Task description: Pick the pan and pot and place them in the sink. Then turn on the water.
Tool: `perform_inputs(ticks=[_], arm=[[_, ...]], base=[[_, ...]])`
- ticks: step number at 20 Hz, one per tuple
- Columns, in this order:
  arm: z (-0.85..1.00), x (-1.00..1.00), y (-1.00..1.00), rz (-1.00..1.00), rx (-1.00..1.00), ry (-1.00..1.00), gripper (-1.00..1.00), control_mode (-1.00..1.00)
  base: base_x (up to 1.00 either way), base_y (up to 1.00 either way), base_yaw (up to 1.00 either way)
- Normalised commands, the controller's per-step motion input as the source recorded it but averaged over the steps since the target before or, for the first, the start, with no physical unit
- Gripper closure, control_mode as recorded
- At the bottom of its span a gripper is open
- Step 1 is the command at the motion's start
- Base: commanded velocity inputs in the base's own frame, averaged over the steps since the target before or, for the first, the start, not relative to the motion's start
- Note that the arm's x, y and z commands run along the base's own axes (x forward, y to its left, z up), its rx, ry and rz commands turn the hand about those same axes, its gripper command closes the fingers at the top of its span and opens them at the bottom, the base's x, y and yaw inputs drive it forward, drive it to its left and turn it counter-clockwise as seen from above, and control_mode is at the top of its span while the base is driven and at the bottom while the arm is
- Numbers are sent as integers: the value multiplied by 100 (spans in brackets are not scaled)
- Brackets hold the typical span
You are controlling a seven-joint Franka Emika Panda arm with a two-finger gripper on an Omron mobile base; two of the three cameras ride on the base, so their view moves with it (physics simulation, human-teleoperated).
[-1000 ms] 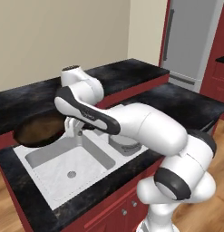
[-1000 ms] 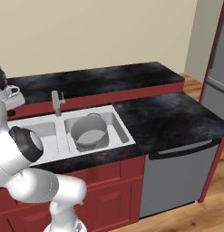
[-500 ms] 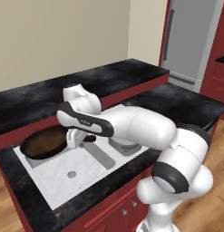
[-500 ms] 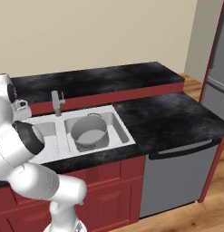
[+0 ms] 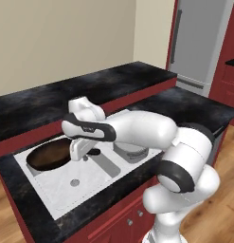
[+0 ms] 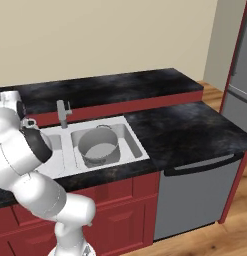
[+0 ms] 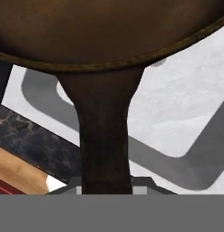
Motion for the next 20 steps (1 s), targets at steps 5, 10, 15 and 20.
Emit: perform_inputs(ticks=[5, 10, 15, 20], arm=[[-18, -2, 0, -7, 0, 1, 100, -100], [7, -12, 0, -2, -5, -5, 100, -100], [-2, 0, 0, -2, -10, 0, 100, -100], [-6, 0, 0, 0, -11, 0, 100, -100]], base=[[0, 0, 0], [0, 0, 0], [0, 0, 0], [0, 0, 0]])
